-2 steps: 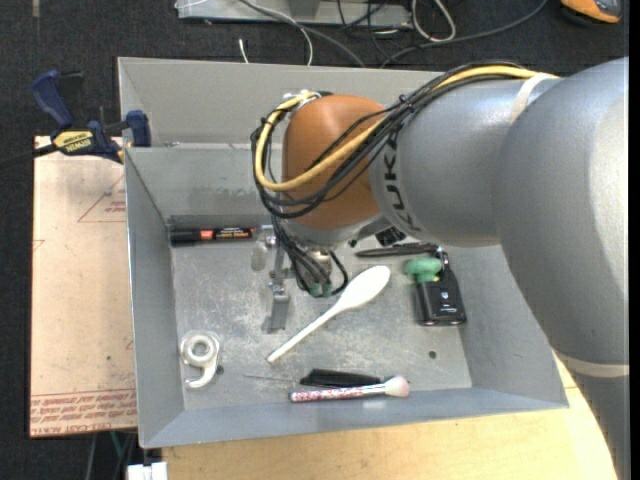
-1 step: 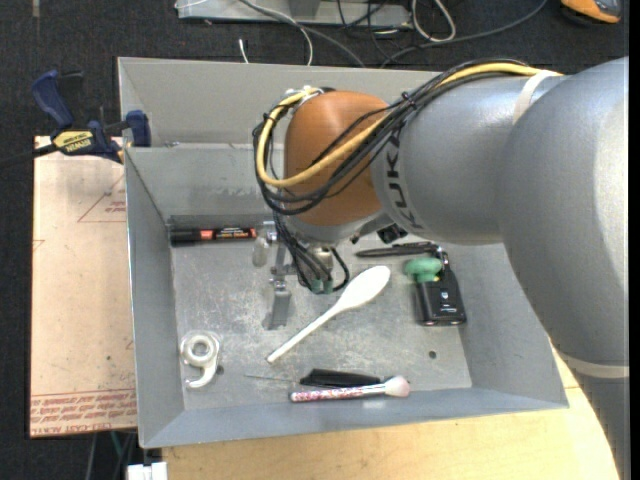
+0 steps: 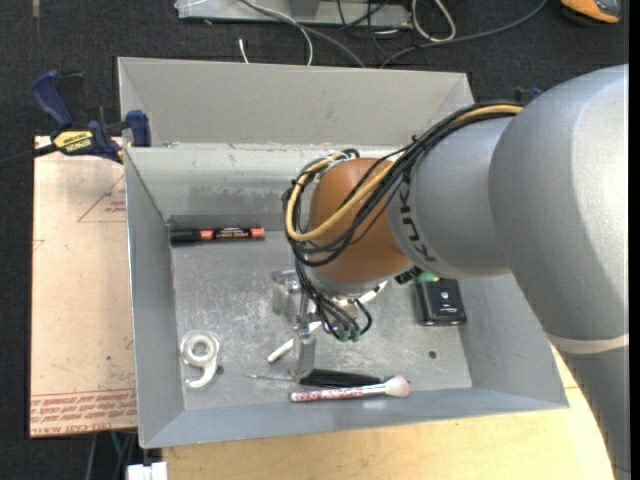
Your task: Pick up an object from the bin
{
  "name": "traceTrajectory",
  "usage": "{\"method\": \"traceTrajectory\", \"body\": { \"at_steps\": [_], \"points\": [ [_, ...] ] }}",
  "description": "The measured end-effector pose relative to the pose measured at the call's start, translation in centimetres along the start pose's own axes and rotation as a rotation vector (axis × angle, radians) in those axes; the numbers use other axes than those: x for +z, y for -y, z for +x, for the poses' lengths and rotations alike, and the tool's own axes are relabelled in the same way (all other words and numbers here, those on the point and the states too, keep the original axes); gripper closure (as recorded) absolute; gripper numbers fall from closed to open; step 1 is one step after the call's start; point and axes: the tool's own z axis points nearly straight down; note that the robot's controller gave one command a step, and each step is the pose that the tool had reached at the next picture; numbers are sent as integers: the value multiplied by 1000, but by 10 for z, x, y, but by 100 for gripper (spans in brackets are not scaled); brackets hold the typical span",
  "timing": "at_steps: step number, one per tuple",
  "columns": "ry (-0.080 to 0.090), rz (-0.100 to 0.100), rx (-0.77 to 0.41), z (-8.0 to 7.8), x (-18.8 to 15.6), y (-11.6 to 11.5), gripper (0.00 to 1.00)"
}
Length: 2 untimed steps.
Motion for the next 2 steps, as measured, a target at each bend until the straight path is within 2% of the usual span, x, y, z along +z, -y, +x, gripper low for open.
{"method": "traceTrajectory", "body": {
  "at_steps": [1, 2],
  "points": [
    [14, -3, -98, 6, -59, 0, 0],
    [1, -2, -67, -2, -31, 66, 0]
  ]
}}
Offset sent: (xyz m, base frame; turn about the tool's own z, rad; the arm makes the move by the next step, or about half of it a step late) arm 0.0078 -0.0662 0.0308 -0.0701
